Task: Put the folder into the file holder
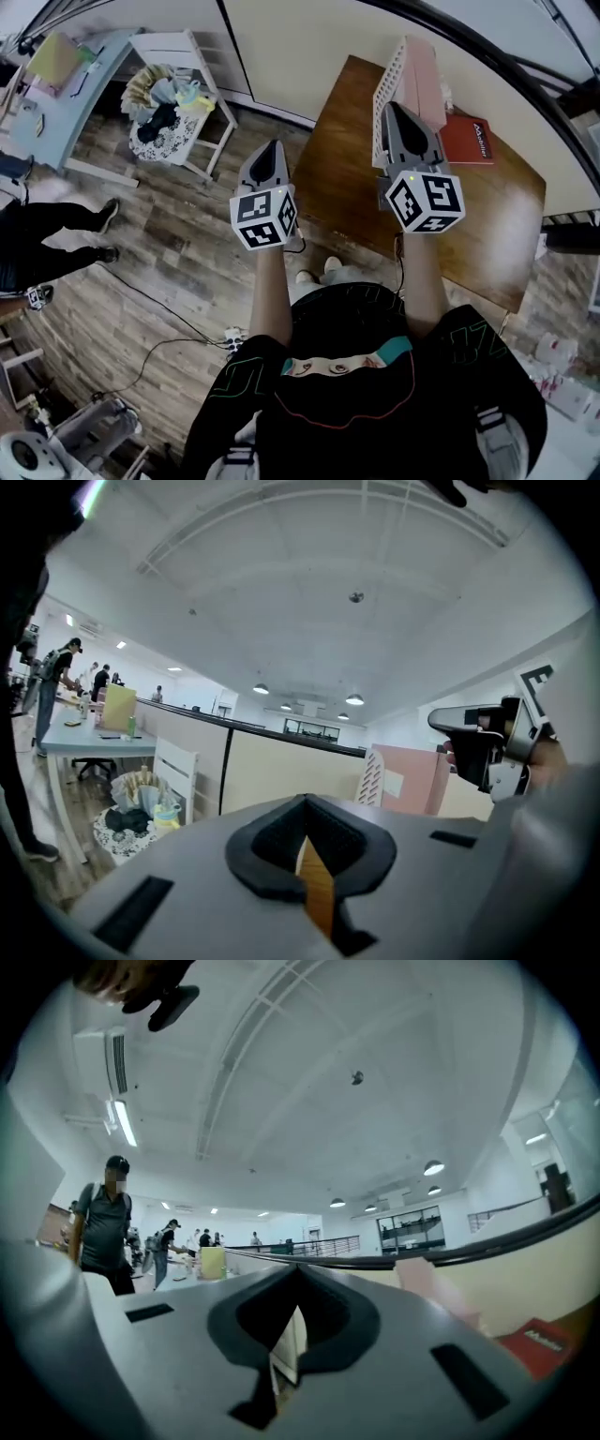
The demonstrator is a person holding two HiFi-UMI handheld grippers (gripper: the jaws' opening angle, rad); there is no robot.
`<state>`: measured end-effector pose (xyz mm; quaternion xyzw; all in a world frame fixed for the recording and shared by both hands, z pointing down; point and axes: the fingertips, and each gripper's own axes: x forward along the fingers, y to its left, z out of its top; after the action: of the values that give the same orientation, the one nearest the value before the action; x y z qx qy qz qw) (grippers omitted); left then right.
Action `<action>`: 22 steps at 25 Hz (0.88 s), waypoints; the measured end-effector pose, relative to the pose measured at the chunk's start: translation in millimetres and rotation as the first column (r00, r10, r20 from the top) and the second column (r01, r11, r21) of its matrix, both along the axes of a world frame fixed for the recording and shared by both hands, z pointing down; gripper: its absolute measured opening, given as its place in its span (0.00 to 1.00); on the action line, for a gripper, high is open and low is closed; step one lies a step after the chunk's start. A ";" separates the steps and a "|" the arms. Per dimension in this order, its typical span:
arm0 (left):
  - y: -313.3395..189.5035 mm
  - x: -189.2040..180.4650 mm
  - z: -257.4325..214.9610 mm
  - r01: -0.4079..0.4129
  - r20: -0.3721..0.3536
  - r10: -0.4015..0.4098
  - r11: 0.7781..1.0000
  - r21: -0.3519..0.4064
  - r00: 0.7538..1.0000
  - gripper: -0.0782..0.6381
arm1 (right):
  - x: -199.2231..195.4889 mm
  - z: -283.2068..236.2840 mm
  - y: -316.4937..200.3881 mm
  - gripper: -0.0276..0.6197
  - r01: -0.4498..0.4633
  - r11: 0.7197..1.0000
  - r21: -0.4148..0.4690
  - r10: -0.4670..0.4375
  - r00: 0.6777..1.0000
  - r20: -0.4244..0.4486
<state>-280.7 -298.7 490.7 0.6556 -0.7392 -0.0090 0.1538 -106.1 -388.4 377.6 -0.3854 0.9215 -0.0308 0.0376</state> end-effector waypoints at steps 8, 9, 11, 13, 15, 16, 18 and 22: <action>52.8 -30.2 14.6 0.138 0.024 -0.137 0.990 -0.035 0.990 0.11 | -53.0 64.2 25.5 0.05 0.152 0.975 -0.160 -0.165 0.984 -0.071; 58.7 -31.6 19.0 0.149 0.025 -0.149 0.988 -0.041 0.989 0.11 | -57.3 72.8 29.7 0.05 0.162 0.973 -0.167 -0.178 0.980 -0.086; 68.2 -33.7 27.1 0.168 0.028 -0.167 0.985 -0.048 0.986 0.11 | -63.5 86.8 36.2 0.05 0.176 0.969 -0.171 -0.196 0.975 -0.105; 75.3 -36.0 30.4 0.183 0.032 -0.182 0.982 -0.052 0.983 0.11 | -68.2 93.4 40.8 0.05 0.189 0.968 -0.168 -0.210 0.971 -0.118; 79.2 -39.1 26.5 0.192 0.036 -0.190 0.980 -0.049 0.981 0.11 | -72.9 91.8 43.5 0.05 0.197 0.967 -0.162 -0.218 0.968 -0.126; 80.0 -40.3 23.5 0.193 0.039 -0.192 0.980 -0.046 0.981 0.11 | -74.7 90.1 44.2 0.05 0.199 0.967 -0.159 -0.221 0.967 -0.130; 80.5 -40.7 19.0 0.193 0.044 -0.191 0.981 -0.037 0.981 0.11 | -76.4 88.3 45.2 0.05 0.203 0.967 -0.155 -0.224 0.965 -0.133; 77.5 -38.1 14.2 0.182 0.053 -0.180 0.983 -0.021 0.982 0.11 | -74.3 87.2 45.2 0.05 0.201 0.969 -0.146 -0.221 0.966 -0.135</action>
<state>-318.8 -221.2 504.8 0.5838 -0.7994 0.0030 0.1419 -180.5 -343.2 464.8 -0.2878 0.9535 -0.0662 -0.0608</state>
